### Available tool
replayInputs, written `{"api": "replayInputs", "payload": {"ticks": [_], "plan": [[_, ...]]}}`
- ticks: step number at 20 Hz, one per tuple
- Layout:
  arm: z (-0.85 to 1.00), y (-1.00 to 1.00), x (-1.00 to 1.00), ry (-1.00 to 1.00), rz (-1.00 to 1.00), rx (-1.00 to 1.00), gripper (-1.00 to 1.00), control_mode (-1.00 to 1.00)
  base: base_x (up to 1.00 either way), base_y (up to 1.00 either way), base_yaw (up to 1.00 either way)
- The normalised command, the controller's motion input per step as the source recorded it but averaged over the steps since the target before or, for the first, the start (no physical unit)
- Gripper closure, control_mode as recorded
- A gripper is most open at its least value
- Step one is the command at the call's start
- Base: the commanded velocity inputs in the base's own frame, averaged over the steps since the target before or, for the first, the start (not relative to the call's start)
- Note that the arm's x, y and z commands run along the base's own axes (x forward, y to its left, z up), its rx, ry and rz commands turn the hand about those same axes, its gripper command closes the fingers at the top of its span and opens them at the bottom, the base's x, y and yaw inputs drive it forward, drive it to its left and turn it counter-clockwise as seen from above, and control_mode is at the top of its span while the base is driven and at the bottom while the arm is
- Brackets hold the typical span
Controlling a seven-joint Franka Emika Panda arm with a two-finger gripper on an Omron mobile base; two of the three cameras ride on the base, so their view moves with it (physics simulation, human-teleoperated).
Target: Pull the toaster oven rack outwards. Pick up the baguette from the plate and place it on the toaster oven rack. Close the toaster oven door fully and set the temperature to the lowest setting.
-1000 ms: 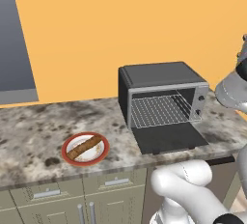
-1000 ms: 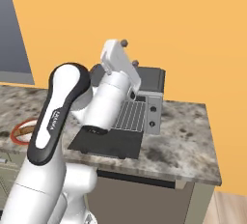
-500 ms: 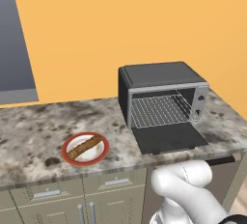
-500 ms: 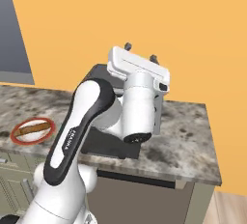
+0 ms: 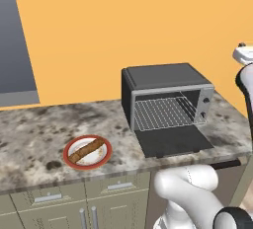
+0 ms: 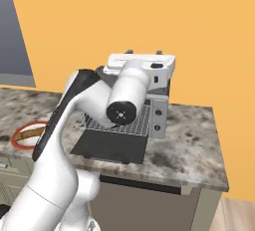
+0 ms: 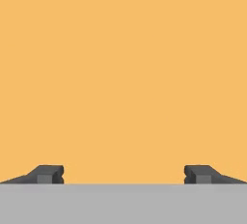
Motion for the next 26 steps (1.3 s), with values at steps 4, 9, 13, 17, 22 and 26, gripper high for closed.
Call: {"api": "replayInputs", "payload": {"ticks": [4, 9, 13, 17, 22, 26], "plan": [[0.0, 0.58, 0.27, 0.39, -0.3, -0.53, -1.0, -1.0, 0.0, 0.0, 0.0], [0.0, 0.41, 0.09, 0.34, -0.14, -0.44, -1.0, -1.0, 0.0, 0.0, 0.0], [0.01, 0.38, 0.0, 0.17, 0.0, -0.26, -1.0, -1.0, 0.0, 0.0, 0.0], [0.02, 0.22, 0.0, 0.22, 0.05, -0.09, -1.0, -1.0, 0.0, 0.0, 0.0], [-0.1, 0.07, 0.0, 0.42, 0.03, 0.1, -1.0, -1.0, 0.0, 0.0, 0.0], [-0.08, 0.0, 0.0, 0.58, 0.0, 0.16, -1.0, -1.0, 0.0, 0.0, 0.0]]}}
